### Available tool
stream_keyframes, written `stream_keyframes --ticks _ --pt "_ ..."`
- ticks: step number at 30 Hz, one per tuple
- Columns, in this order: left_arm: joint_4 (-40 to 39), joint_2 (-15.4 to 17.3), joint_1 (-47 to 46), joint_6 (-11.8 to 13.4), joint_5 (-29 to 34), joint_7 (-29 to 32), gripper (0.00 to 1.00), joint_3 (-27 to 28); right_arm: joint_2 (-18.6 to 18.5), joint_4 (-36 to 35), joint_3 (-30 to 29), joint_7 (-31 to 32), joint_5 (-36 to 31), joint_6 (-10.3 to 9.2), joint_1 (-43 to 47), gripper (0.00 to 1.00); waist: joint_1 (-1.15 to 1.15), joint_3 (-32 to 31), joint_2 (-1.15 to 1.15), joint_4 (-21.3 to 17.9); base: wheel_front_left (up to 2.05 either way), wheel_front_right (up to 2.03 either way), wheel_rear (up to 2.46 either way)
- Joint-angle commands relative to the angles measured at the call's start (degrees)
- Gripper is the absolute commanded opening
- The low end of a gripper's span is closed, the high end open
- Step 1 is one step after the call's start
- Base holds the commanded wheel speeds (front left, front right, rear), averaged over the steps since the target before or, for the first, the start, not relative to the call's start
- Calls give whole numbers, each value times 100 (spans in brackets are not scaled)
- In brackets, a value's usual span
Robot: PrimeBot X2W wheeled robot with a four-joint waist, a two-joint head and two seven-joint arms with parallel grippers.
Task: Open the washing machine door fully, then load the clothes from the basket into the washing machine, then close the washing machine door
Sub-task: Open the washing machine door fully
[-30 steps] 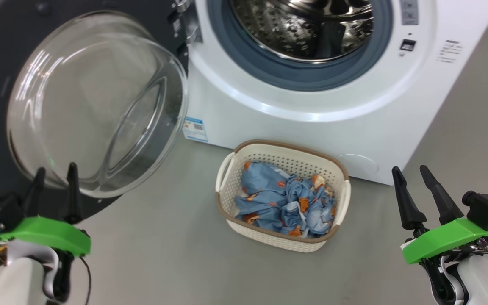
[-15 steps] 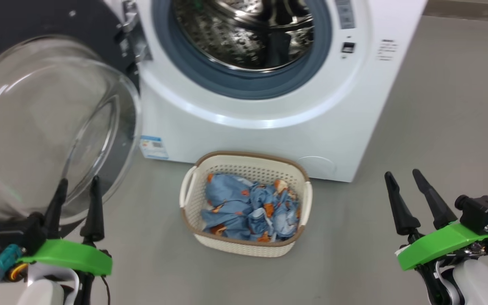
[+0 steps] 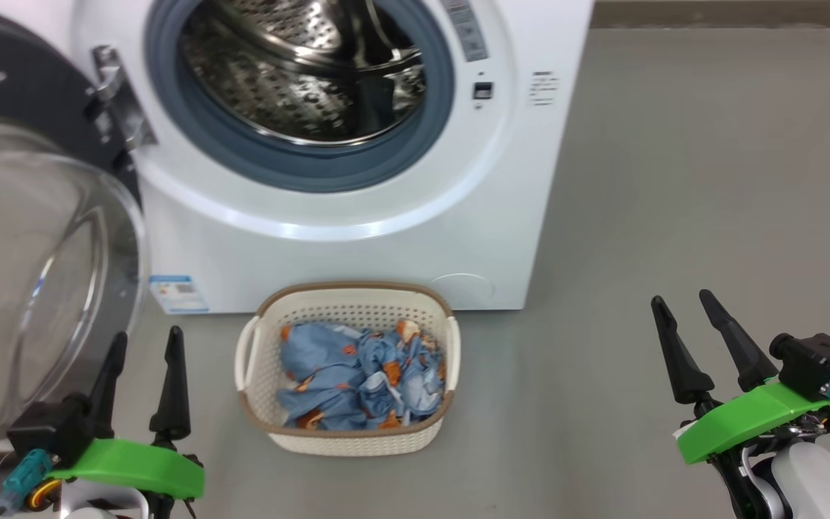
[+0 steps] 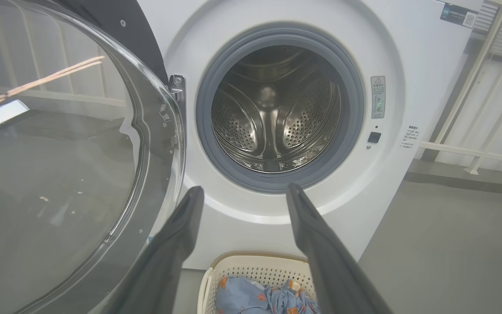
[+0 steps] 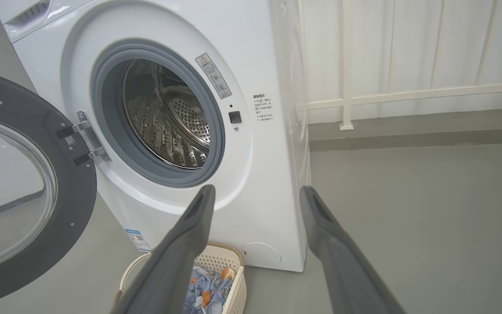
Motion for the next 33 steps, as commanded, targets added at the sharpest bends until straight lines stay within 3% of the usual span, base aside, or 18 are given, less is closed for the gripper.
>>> stream_keyframes --ticks 1,17,33 --pt "-199 140 -61 42 8 -36 100 189 -109 -146 112 -69 -102 26 -80 100 0 -78 0 -241 0 0 0" --pt "-478 147 221 144 7 -56 100 121 -250 -176 29 -69 -278 26 -97 100 0 -82 0 -662 0 0 0" --pt "-438 206 155 214 36 -74 100 66 -233 -286 -155 -69 -359 26 -100 100 0 58 0 -592 0 0 0"
